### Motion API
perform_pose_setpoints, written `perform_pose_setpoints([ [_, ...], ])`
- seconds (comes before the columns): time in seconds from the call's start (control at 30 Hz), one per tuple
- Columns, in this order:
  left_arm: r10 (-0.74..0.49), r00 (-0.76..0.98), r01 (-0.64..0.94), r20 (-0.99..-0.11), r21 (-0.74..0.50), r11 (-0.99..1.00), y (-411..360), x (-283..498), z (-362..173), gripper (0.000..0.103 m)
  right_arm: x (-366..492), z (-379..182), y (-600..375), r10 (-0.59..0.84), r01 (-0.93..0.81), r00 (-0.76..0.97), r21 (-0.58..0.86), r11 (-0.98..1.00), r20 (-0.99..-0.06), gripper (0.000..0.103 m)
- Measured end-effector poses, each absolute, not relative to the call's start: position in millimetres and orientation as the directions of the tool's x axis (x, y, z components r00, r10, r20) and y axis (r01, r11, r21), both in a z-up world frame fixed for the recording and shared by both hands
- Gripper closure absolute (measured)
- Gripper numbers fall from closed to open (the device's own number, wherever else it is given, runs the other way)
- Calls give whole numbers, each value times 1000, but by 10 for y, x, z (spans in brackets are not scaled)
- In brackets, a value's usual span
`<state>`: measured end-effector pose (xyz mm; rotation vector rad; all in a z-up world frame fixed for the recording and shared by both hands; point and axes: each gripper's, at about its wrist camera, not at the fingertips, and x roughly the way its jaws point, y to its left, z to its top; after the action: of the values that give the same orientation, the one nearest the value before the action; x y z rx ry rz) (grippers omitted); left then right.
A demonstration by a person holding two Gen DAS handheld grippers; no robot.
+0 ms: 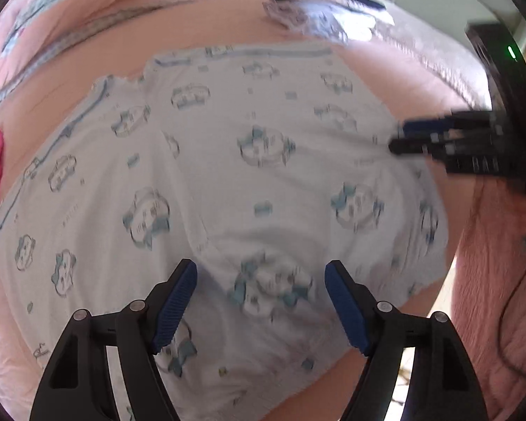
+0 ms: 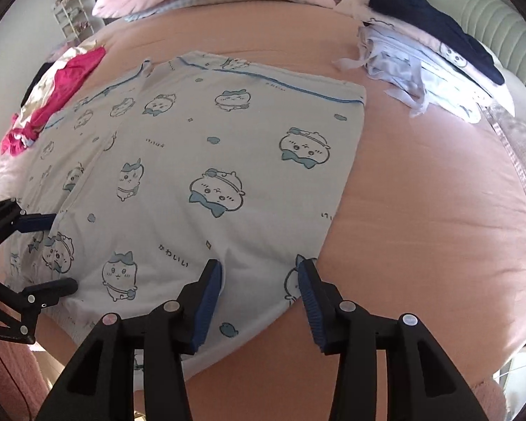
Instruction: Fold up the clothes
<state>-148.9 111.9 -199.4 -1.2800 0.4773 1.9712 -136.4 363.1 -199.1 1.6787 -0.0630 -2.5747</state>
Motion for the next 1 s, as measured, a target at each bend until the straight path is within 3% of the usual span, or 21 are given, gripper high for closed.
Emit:
perform_pose_setpoints([
  [0.13,416,-235,-749,-878,-109,-653,1538,-1600,-2039,29,-1198,-2015,3388,-124,91,-372,97,-991,-920,57],
  [0.2,337,-228,-768,-914,-44,-639,1670,-1558,-2180,28,-1102,-2124,3274,-86,114,-326,51,-992,-941,57],
  [0.37,304,-194,-795,-933,-32,-606,1355,-1285,-2122,28,-832,-2051,3329,-209,177,-272,164,-970,-939,50],
  [0.5,327,-165,-807,-931,-63,-587,1313,-1305,-1963,29,-922,-1912,3529,-173,79,-337,155,-985,-925,50],
  [0.7,465,-250,-753,-849,-131,-644,1817,-1721,-1870,28,-1294,-1866,3864,-86,-121,-433,153,-981,-897,50],
  [0.83,457,-234,-768,-858,-125,-628,2192,-1833,-2036,29,-1535,-1974,3884,-25,-104,-423,76,-992,-906,50],
  [1.0,381,-228,-788,-896,-60,-612,2103,-1669,-2200,28,-1540,-2108,3974,-35,-102,-405,83,-991,-914,51],
])
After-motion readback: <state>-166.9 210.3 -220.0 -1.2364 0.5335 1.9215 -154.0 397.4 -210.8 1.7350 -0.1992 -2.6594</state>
